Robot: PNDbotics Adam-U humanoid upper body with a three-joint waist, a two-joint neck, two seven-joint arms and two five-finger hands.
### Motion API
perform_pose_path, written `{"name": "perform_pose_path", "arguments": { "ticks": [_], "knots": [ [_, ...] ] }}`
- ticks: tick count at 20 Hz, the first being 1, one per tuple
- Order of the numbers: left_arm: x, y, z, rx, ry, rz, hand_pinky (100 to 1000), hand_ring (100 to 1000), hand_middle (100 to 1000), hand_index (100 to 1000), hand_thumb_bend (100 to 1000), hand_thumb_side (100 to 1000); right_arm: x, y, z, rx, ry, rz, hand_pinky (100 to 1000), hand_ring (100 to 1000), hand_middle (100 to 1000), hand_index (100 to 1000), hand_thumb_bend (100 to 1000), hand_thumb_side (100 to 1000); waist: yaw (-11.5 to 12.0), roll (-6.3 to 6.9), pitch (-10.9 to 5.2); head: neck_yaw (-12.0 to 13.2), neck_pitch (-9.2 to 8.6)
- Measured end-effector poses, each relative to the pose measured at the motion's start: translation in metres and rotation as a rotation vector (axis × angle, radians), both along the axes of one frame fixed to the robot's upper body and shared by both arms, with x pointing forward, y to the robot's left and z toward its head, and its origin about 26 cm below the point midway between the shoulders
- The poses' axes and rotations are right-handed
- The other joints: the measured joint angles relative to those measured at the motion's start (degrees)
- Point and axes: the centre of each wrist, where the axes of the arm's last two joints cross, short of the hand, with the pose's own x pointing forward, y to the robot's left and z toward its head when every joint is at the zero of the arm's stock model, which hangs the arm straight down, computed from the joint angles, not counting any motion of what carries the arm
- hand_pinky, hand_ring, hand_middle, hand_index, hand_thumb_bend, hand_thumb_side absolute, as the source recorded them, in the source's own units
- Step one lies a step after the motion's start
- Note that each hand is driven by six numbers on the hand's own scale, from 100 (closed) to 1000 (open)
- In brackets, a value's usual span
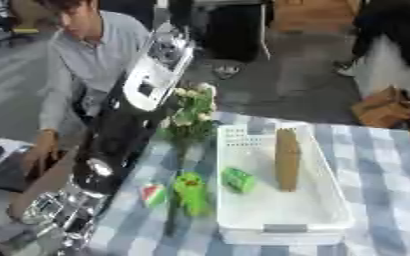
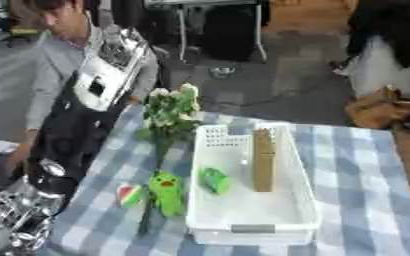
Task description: Pick up objects on the table and place them in the box.
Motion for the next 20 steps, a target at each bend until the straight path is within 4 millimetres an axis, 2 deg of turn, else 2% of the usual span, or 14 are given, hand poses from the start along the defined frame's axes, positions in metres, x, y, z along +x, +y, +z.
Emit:
{"name": "perform_pose_path", "arguments": {
  "ticks": [9, 11, 12, 19, 20],
  "knots": [
    [-0.002, 0.0, -0.002, 0.01, 0.006, 0.018, 807, 1000, 1000, 1000, 339, 1000, 0.0, 0.0, 0.0, 0.0, 0.0, 0.0, 782, 766, 660, 674, 100, 261, 0.14, 0.0, -0.01, -0.02, 0.0],
    [0.002, 0.004, -0.007, 0.054, 0.062, 0.075, 805, 1000, 1000, 1000, 279, 885, 0.0, 0.0, 0.0, 0.0, 0.001, 0.0, 782, 765, 660, 674, 100, 261, 0.2, 0.0, -0.01, -0.01, 0.0],
    [0.005, 0.007, -0.01, 0.079, 0.1, 0.12, 808, 1000, 1000, 1000, 220, 858, 0.0, 0.0, -0.001, -0.001, 0.002, 0.0, 782, 765, 660, 675, 100, 261, 0.26, 0.0, -0.01, -0.01, 0.0],
    [0.033, 0.034, -0.022, 0.286, 0.422, 0.533, 816, 999, 984, 1000, 157, 768, 0.0, 0.0, -0.002, -0.003, 0.009, 0.003, 782, 765, 660, 675, 100, 261, 0.19, 0.0, -0.42, 0.27, 0.01],
    [0.037, 0.037, -0.025, 0.319, 0.47, 0.584, 817, 999, 984, 1000, 199, 637, 0.0, 0.0, -0.002, -0.003, 0.01, 0.003, 782, 765, 660, 675, 100, 270, 0.18, 0.0, -0.5, 0.4, 0.02]
  ]
}}
